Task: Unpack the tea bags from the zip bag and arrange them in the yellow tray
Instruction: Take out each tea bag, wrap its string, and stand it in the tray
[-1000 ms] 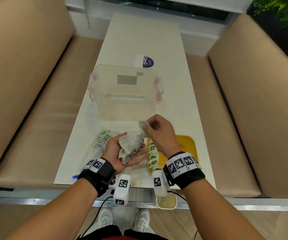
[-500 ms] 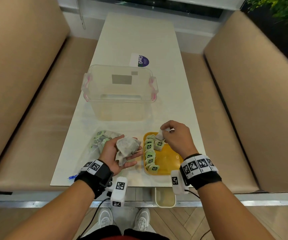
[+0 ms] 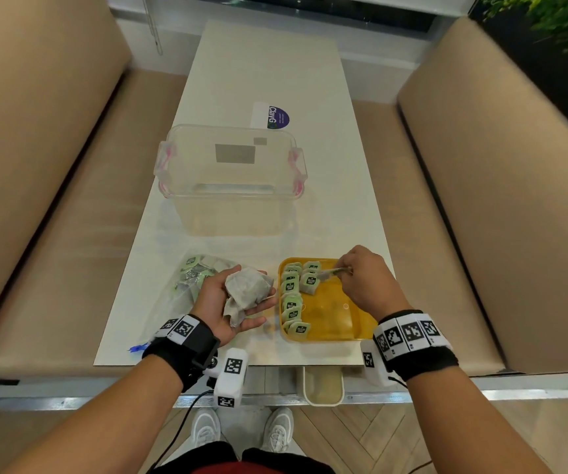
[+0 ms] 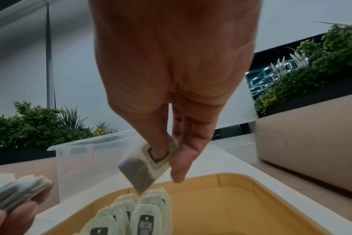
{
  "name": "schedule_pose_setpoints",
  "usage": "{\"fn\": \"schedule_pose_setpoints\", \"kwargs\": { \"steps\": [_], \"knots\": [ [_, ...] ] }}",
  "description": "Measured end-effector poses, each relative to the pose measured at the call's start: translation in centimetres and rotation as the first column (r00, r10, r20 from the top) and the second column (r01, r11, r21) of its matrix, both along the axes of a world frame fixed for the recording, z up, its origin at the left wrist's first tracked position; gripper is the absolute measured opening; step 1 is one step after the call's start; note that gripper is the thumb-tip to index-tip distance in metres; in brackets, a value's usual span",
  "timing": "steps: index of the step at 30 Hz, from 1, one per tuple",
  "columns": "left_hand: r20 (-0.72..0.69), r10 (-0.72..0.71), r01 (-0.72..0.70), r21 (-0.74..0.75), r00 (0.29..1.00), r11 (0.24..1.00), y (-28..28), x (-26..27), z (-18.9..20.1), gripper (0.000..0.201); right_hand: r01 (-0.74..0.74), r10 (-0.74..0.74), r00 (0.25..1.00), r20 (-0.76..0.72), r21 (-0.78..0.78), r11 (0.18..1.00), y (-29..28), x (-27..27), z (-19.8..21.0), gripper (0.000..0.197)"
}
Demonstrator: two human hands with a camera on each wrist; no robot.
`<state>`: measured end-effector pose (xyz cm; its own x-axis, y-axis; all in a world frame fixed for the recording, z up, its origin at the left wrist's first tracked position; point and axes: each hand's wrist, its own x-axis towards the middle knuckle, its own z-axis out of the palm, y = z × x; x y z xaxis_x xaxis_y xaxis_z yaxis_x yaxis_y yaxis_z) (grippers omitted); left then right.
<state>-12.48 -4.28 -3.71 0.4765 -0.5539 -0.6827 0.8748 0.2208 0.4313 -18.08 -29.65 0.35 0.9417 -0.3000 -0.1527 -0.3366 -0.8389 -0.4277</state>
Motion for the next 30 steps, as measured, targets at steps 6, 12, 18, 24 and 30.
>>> {"fn": "schedule_pose_setpoints", "kwargs": {
  "steps": [6,12,18,24,30],
  "knots": [
    [0.007,-0.003,0.003,0.011,1.000,1.000,0.1,0.0,0.2,0.048,-0.021,0.021,1.000,-0.014,0.010,1.000,0.2,-0.4,0.6,0.023],
    [0.012,-0.012,0.012,0.020,1.000,1.000,0.1,0.0,0.3,0.049,-0.022,0.024,0.999,-0.040,0.053,0.998,0.4,0.1,1.0,0.010],
    [0.017,-0.012,0.012,0.029,1.000,1.000,0.1,0.0,0.5,0.049,0.034,-0.026,0.997,-0.076,0.107,0.994,0.5,0.5,0.4,0.011],
    [0.022,-0.011,0.010,0.037,1.000,0.999,0.1,0.0,0.6,0.049,0.060,-0.037,0.988,-0.147,0.154,0.986,1.0,0.8,-0.8,0.016],
    [0.029,-0.018,0.017,0.054,0.999,0.998,0.1,0.0,0.6,0.049,0.065,-0.034,0.988,-0.154,0.206,0.976,2.1,0.9,-2.8,0.018]
  ]
}}
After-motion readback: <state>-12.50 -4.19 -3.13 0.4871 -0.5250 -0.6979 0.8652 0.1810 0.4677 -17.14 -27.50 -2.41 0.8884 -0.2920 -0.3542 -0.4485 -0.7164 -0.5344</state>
